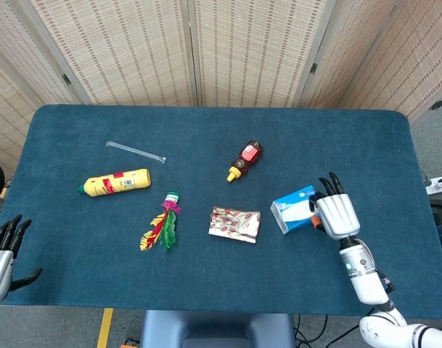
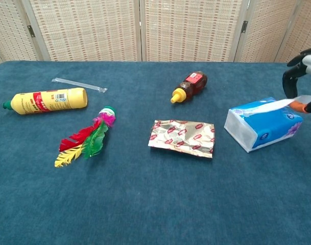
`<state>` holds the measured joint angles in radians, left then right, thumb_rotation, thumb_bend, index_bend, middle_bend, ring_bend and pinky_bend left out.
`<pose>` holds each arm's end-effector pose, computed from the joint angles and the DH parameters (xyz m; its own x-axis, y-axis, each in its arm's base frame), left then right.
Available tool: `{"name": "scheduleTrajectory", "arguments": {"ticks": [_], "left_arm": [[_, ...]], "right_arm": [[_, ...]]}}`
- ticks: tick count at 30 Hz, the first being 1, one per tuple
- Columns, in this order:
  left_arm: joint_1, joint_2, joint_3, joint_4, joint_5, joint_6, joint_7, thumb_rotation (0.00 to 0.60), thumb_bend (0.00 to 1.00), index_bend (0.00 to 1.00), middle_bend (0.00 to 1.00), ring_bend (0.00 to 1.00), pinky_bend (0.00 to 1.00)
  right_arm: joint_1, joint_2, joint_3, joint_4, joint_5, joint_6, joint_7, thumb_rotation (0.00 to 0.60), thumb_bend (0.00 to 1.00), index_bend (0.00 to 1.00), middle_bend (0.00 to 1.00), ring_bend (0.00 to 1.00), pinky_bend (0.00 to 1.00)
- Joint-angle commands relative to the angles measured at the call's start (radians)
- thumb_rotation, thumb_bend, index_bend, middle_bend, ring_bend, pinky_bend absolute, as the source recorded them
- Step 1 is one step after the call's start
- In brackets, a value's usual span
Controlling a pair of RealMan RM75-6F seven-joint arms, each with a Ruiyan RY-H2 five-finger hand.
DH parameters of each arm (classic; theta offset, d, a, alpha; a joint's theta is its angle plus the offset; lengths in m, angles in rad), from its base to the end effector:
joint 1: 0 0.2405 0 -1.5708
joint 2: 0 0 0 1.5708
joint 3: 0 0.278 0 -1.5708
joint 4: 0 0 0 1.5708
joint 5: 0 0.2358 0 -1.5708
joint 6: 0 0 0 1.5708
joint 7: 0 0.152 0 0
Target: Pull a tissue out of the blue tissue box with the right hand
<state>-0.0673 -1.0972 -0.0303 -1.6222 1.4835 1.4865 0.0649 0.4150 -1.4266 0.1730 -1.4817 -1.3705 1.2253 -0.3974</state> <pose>-0.3477 0.1821 0.1501 0.4637 0.0280 0.8856 0.8854 0.0224 -0.4643 -0.2588 -0.3182 0.0356 0.5671 -0.0052 0.8237 -0.8056 -0.2119 0.5533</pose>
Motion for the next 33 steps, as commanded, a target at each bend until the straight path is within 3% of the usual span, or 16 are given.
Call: {"name": "scheduleTrajectory", "arguments": {"ticks": [1,6,10,17,22,24,27,29,33], "left_arm": [[0.001,0.001,0.000,-0.001,0.000,0.001,-0.001,0.600,0.25,0.00,0.00,0.00,0.13],[0.004,0.003,0.000,-0.004,0.003,0.007,-0.002,0.600,0.25,0.00,0.00,0.00,0.13],[0.005,0.004,0.003,-0.008,0.009,0.011,0.003,0.600,0.25,0.00,0.00,0.00,0.13],[0.007,0.001,0.008,-0.010,0.020,0.015,0.014,0.600,0.25,0.00,0.00,0.00,0.13],[0.005,-0.002,0.008,-0.008,0.020,0.012,0.018,0.600,0.25,0.00,0.00,0.00,0.13],[0.005,-0.004,0.009,-0.007,0.019,0.010,0.021,0.600,0.25,0.00,0.00,0.00,0.13],[0.004,-0.006,0.008,-0.006,0.019,0.009,0.028,0.600,0.25,0.00,0.00,0.00,0.13],[0.004,-0.008,0.009,-0.004,0.018,0.008,0.032,0.600,0.25,0.00,0.00,0.00,0.13],[0.005,-0.009,0.009,-0.005,0.018,0.009,0.037,0.600,0.25,0.00,0.00,0.00,0.13]], "right_arm": [[-0.021,0.086,0.008,-0.146,-0.092,0.104,0.008,0.600,0.48,0.68,0.53,0.14,0.00],[-0.072,0.202,-0.010,-0.332,-0.233,0.234,0.021,0.600,0.48,0.68,0.54,0.15,0.00],[-0.131,0.262,-0.067,-0.396,-0.344,0.317,0.047,0.600,0.47,0.68,0.53,0.14,0.00],[-0.231,0.264,-0.180,-0.301,-0.410,0.384,0.154,0.600,0.47,0.68,0.53,0.14,0.00],[-0.259,0.221,-0.188,-0.179,-0.354,0.376,0.224,0.600,0.47,0.68,0.48,0.14,0.00],[-0.264,0.215,-0.192,-0.144,-0.333,0.362,0.259,0.600,0.42,0.62,0.41,0.11,0.00],[-0.272,0.224,-0.198,-0.124,-0.310,0.343,0.281,0.600,0.25,0.22,0.14,0.01,0.00],[-0.279,0.225,-0.195,-0.110,-0.302,0.346,0.290,0.600,0.17,0.04,0.03,0.00,0.00],[-0.283,0.234,-0.192,-0.102,-0.298,0.341,0.302,0.600,0.14,0.00,0.00,0.00,0.00]]}}
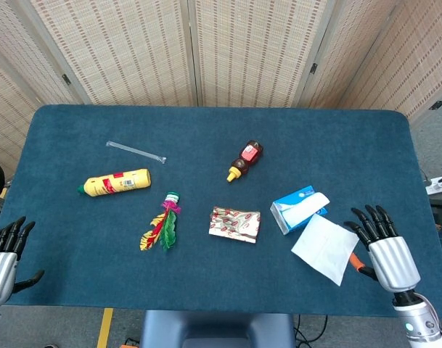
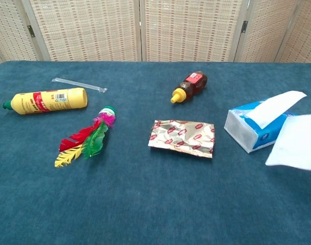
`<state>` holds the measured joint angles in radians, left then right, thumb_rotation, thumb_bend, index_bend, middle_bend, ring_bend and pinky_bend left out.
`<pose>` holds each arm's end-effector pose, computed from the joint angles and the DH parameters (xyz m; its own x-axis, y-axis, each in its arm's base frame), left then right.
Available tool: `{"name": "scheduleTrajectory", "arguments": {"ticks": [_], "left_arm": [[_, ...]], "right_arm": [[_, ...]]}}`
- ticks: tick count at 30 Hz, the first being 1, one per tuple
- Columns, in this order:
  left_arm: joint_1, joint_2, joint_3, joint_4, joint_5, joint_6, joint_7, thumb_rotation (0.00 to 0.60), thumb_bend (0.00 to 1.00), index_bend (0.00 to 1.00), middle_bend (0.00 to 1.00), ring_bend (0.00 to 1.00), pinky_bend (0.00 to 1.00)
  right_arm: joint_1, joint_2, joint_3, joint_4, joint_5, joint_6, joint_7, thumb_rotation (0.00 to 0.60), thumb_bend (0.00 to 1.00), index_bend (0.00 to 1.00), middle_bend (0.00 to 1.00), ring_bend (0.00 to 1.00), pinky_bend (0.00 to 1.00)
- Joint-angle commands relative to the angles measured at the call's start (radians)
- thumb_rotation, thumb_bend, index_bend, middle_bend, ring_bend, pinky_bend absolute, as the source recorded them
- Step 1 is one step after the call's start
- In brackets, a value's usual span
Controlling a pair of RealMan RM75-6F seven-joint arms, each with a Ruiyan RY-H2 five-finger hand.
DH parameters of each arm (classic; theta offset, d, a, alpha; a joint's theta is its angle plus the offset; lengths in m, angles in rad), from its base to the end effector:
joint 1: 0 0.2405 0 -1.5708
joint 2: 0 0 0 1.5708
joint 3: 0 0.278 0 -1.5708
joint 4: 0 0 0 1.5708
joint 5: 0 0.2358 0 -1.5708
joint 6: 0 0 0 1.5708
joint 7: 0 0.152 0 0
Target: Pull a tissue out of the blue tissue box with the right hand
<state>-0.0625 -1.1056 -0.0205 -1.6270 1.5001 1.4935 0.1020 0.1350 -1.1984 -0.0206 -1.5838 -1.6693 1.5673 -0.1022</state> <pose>-0.3449 0.1781 0.1452 0.4863 0.0331 0.8731 0.8734 0.0088 -0.4868 -0.3065 -0.1893 0.1123 0.4430 0.0461 0.8953 -0.8700 -0.2191 0.4418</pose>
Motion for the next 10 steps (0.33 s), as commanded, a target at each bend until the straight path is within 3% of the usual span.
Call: {"name": "scheduleTrajectory", "arguments": {"ticks": [1,10], "left_arm": [[0.001,0.000,-0.001,-0.001,0.002,0.005,-0.001,0.600,0.25,0.00,0.00,0.00,0.13],[0.002,0.001,0.001,-0.001,0.010,0.008,-0.003,0.600,0.25,0.00,0.00,0.00,0.13]], "right_arm": [[-0.004,0.007,0.003,0.000,-0.001,0.001,0.008,0.600,0.14,0.00,0.00,0.00,0.00],[-0.014,0.024,0.014,-0.011,0.020,-0.009,-0.007,0.600,0.13,0.00,0.00,0.00,0.00]]}}
